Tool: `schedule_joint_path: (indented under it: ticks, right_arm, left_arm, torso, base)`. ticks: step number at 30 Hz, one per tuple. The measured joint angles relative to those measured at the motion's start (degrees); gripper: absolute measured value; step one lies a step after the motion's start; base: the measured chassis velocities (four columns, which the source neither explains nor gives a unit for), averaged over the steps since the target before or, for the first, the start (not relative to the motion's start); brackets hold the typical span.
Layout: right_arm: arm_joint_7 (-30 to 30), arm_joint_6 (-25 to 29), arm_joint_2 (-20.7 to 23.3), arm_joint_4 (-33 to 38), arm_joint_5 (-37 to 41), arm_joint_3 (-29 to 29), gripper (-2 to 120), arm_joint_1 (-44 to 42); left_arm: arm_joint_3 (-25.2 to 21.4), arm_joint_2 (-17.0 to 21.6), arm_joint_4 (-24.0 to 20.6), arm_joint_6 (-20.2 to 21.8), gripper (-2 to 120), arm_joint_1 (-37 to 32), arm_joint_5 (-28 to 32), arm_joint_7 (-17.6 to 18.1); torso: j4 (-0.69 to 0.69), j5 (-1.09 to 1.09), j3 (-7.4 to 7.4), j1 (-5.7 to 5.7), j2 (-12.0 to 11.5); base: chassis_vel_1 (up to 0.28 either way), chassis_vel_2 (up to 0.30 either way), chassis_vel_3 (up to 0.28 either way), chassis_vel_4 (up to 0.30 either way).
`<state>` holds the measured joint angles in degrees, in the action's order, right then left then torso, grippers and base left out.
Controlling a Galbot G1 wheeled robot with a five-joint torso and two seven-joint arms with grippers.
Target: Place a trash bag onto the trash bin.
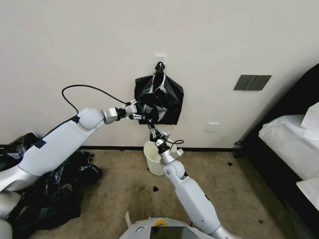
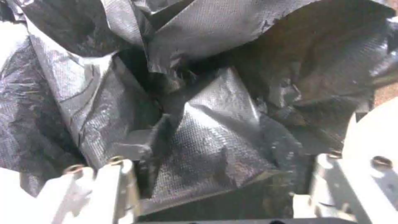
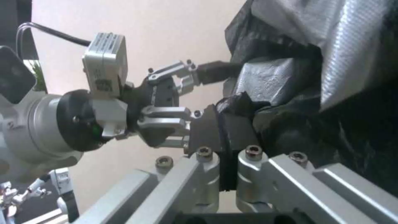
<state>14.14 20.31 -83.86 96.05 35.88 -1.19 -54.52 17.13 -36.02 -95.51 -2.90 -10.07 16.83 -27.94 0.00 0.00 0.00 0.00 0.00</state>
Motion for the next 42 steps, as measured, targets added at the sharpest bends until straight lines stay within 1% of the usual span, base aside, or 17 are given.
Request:
schedule_joint_path:
  ticks: [5, 6, 9, 13, 16, 17, 21, 23, 25, 27, 28, 30, 31, 34, 37, 39, 42]
  right_arm:
    - [-0.1, 0.0, -0.1, 0.0, -0.1, -0.1, 0, 0.0]
    - [-0.1, 0.0, -0.1, 0.0, -0.1, -0.1, 0, 0.0]
    - [-0.1, 0.0, -0.1, 0.1, -0.4, -0.1, 0, -0.2]
    - [-0.1, 0.0, -0.1, 0.2, -0.7, -0.1, 0, -0.5]
    - [-0.3, 0.1, 0.1, 0.2, -1.5, 0.1, 0, -1.3]
    - [-0.5, 0.4, 0.2, 0.3, -2.3, 0.1, 0, -1.7]
    - [-4.1, 1.2, 0.7, 1.7, -6.7, 0.6, 0, -2.8]
    - [-8.5, 2.1, 2.0, 4.0, -12.7, 1.1, 6, -4.3]
    - [-9.7, 2.5, 2.5, 4.5, -14.9, 1.1, 9, -4.9]
    - [-11.2, 3.4, 3.2, 5.3, -18.3, 1.0, 21, -5.6]
    - [-11.2, 3.4, 3.2, 5.3, -18.3, 1.0, 21, -5.6]
    - [-11.4, 3.6, 3.3, 5.4, -18.8, 1.0, 30, -5.7]
    - [-11.4, 3.6, 3.3, 5.4, -18.8, 1.0, 30, -5.7]
    - [-11.4, 3.6, 3.3, 5.4, -18.8, 1.0, 45, -5.7]
    - [-11.4, 3.6, 3.3, 5.4, -18.8, 1.0, 52, -5.7]
    - [-11.4, 3.6, 3.3, 5.4, -18.8, 1.0, 64, -5.7]
    - [-11.4, 3.6, 3.3, 5.4, -18.8, 1.0, 71, -5.7]
  left_arm:
    - [-2.1, 0.1, -0.9, 0.0, 37, -2.5, 0.1, 0.8]
    - [-2.1, 0.1, -0.9, 0.0, 37, -2.5, 0.1, 0.8]
    - [-5.0, 0.0, -2.7, -0.1, 23, -5.8, 1.7, 2.0]
    - [-7.3, -0.1, -3.9, -0.2, 15, -8.1, 3.1, 3.0]
    - [-11.4, -0.7, -5.9, -0.3, 1, -12.8, 7.2, 5.1]
    - [-13.7, -1.4, -6.9, -0.5, 0, -16.2, 9.4, 6.1]
    - [-16.5, -2.6, -8.1, -0.6, 0, -21.2, 11.8, 7.8]
    - [-18.5, -3.8, -9.4, -0.7, 0, -25.3, 14.2, 10.1]
    - [-19.1, -4.3, -9.7, -0.7, 0, -26.4, 14.8, 10.8]
    - [-19.8, -4.9, -10.2, -0.8, 0, -27.7, 15.5, 11.7]
    - [-19.8, -4.9, -10.2, -0.8, 0, -27.7, 15.5, 11.7]
    - [-19.9, -5.0, -10.3, -0.8, 0, -27.8, 15.5, 11.8]
    - [-19.9, -5.0, -10.3, -0.8, 0, -27.8, 15.5, 11.8]
    - [-19.9, -5.0, -10.3, -0.8, 0, -27.7, 15.5, 11.8]
    - [-19.9, -5.0, -10.3, -0.8, 0, -27.7, 15.5, 11.8]
    - [-19.8, -5.0, -10.2, -0.8, 0, -27.6, 15.5, 11.8]
    - [-19.8, -5.0, -10.2, -0.8, 0, -27.5, 15.4, 11.7]
  torso:
    - [-0.01, 0.0, 0.0, 0.0, 0.0]
    - [-0.01, 0.0, 0.0, 0.0, 0.0]
    - [0.0, 0.0, 0.0, 0.0, 0.0]
    - [0.0, 0.0, 0.0, 0.0, 0.0]
    - [0.0, 0.0, -0.01, 0.0, 0.0]
    - [0.0, 0.01, -0.01, 0.0, 0.0]
    - [0.01, -0.02, -0.01, 0.0, 0.0]
    - [0.01, 0.0, -0.01, 0.0, 0.0]
    - [0.0, 0.0, -0.01, 0.0, 0.0]
    - [-0.02, 0.0, -0.01, -0.01, 0.0]
    - [-0.02, 0.0, -0.01, -0.01, 0.0]
    - [0.0, 0.0, -0.01, -0.01, 0.0]
    - [0.0, 0.0, -0.01, -0.01, 0.0]
    - [0.0, 0.0, -0.01, -0.01, 0.0]
    - [0.0, 0.01, -0.01, -0.01, 0.0]
    - [0.0, 0.0, -0.01, -0.01, 0.0]
    - [0.0, 0.0, 0.0, -0.01, 0.0]
  base:
    - [0.0, 0.0, 0.0, 0.0]
    - [0.0, 0.0, 0.0, 0.0]
    - [0.0, 0.0, 0.0, 0.0]
    - [0.0, 0.0, 0.0, 0.0]
    - [0.0, 0.0, 0.0, 0.0]
    - [0.0, 0.0, 0.0, 0.0]
    - [0.0, 0.0, 0.0, 0.0]
    - [0.0, 0.0, 0.0, 0.0]
    - [0.0, 0.0, 0.0, 0.0]
    - [0.0, 0.0, 0.0, 0.0]
    - [0.0, 0.0, 0.0, 0.0]
    - [0.0, 0.0, 0.0, 0.0]
    - [0.0, 0.0, 0.0, 0.0]
    - [0.0, 0.0, 0.0, 0.0]
    - [0.0, 0.0, 0.0, 0.0]
    - [0.0, 0.0, 0.0, 0.0]
    - [0.0, 0.0, 0.0, 0.0]
